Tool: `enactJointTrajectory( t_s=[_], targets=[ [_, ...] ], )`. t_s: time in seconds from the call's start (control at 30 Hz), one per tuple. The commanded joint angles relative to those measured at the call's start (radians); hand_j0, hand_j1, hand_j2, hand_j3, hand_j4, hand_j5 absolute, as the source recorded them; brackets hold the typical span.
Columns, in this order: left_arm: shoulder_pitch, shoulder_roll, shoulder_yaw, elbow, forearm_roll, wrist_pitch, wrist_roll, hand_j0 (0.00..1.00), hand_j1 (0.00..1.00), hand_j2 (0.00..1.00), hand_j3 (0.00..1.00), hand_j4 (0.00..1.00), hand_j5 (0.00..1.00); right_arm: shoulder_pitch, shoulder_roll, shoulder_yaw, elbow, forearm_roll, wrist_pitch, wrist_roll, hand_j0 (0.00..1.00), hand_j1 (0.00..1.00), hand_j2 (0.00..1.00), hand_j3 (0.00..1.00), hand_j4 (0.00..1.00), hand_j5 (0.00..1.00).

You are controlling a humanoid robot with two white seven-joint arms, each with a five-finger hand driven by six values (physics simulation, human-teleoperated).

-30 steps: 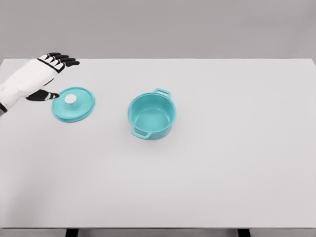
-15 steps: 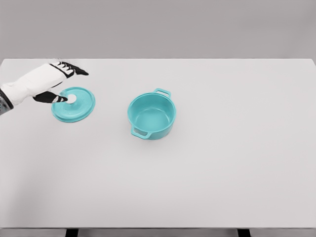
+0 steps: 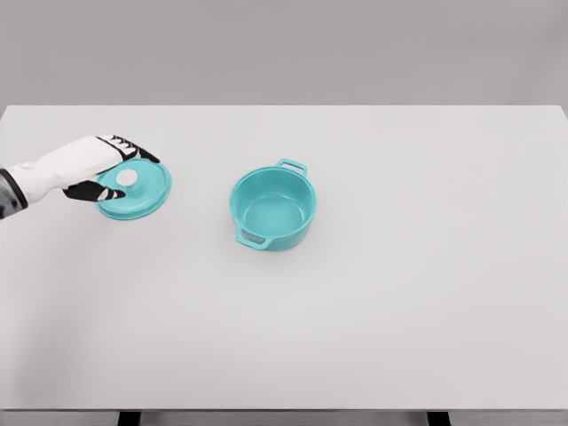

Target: Cover the pot with left arm

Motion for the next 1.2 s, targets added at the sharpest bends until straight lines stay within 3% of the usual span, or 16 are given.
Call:
enactJointTrajectory(
  t_s=[0.0, 0.57, 0.83, 1.17],
  targets=[
    [0.000, 0.001, -0.005, 0.010, 0.008, 0.001, 0.001, 0.76, 0.76, 0.76, 0.76, 0.76, 0.76, 0.000, 0.000, 0.000, 0.000, 0.000, 0.000, 0.000, 1.00, 1.00, 1.00, 1.00, 1.00, 1.00],
    [-0.029, -0.042, 0.001, 0.085, 0.013, 0.001, -0.001, 0.76, 0.76, 0.76, 0.76, 0.76, 0.76, 0.000, 0.000, 0.000, 0.000, 0.000, 0.000, 0.000, 1.00, 1.00, 1.00, 1.00, 1.00, 1.00],
    [-0.037, -0.096, -0.001, 0.202, 0.034, 0.001, -0.001, 0.76, 0.76, 0.76, 0.76, 0.76, 0.76, 0.000, 0.000, 0.000, 0.000, 0.000, 0.000, 0.000, 1.00, 1.00, 1.00, 1.00, 1.00, 1.00],
    [-0.046, -0.118, 0.001, 0.254, 0.034, 0.001, -0.001, 0.75, 0.75, 0.75, 0.75, 0.75, 0.75, 0.000, 0.000, 0.000, 0.000, 0.000, 0.000, 0.000, 1.00, 1.00, 1.00, 1.00, 1.00, 1.00]
  ],
)
